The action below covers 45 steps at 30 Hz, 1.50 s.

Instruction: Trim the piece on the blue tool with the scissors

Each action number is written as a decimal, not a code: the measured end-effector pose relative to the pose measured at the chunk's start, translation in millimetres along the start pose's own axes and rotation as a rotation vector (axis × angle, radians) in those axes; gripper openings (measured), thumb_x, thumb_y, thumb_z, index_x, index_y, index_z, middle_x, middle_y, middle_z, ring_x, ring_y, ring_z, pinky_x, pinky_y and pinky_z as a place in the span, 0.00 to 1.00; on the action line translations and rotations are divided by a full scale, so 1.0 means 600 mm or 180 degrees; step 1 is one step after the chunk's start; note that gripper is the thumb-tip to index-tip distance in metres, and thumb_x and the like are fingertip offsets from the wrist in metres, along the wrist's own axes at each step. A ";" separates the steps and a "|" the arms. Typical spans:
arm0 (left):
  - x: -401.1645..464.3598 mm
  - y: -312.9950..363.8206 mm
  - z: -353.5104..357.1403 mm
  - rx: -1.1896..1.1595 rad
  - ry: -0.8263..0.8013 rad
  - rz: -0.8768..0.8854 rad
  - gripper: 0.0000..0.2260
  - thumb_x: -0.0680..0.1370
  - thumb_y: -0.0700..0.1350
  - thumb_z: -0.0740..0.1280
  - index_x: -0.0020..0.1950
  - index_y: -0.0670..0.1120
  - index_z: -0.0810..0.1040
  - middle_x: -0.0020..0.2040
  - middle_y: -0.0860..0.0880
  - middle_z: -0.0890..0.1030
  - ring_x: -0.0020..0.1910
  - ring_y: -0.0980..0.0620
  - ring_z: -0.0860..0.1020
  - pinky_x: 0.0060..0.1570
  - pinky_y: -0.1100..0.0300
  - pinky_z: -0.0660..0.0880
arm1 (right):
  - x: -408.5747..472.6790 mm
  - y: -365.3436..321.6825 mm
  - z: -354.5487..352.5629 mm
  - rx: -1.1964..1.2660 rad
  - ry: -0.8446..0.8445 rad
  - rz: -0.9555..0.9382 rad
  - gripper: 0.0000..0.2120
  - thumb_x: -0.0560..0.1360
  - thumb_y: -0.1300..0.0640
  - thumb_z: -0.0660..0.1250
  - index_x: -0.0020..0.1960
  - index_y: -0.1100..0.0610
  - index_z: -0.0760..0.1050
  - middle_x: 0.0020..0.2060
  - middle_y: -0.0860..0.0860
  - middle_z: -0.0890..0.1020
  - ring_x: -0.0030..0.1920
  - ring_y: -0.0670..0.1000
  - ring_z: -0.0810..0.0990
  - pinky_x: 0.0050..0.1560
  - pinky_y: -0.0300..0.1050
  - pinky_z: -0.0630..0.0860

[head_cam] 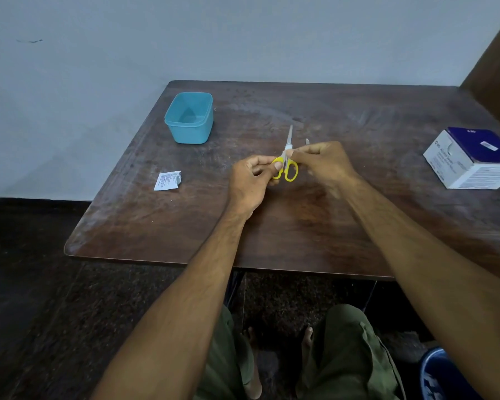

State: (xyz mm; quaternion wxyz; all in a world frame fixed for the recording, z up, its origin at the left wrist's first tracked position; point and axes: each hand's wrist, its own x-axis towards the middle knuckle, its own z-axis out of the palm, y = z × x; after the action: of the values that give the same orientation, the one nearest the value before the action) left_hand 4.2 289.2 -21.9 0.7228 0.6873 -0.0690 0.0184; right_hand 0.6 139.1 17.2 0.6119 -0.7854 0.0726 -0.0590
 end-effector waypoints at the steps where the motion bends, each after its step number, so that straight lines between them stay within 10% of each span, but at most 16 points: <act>1: 0.000 0.000 0.000 -0.0044 0.0031 -0.0001 0.03 0.76 0.37 0.70 0.49 0.40 0.82 0.35 0.53 0.84 0.33 0.58 0.80 0.34 0.66 0.77 | 0.002 -0.001 -0.001 0.0065 0.0091 0.0036 0.04 0.73 0.58 0.73 0.43 0.59 0.83 0.29 0.46 0.82 0.28 0.40 0.76 0.31 0.28 0.69; 38: 0.002 -0.002 -0.003 -0.0049 0.0196 -0.0015 0.06 0.76 0.37 0.70 0.52 0.36 0.81 0.38 0.46 0.82 0.31 0.60 0.79 0.34 0.67 0.76 | -0.024 0.021 -0.013 -0.0253 -0.0095 -0.0094 0.03 0.71 0.54 0.75 0.38 0.52 0.83 0.31 0.49 0.83 0.32 0.44 0.78 0.36 0.34 0.72; 45: -0.001 0.000 0.000 -0.0084 0.0171 -0.0054 0.04 0.76 0.37 0.70 0.50 0.38 0.82 0.37 0.47 0.82 0.30 0.59 0.79 0.33 0.68 0.76 | -0.025 -0.001 -0.008 -0.1209 0.0620 -0.1386 0.05 0.73 0.55 0.71 0.43 0.55 0.85 0.29 0.49 0.81 0.31 0.45 0.76 0.37 0.44 0.73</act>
State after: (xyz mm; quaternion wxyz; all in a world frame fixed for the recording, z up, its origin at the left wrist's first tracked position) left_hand 3.8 289.2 -21.9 0.7336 0.6775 -0.0440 0.0298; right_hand -14.8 137.4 18.9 0.4172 -0.8735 -0.0294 -0.2491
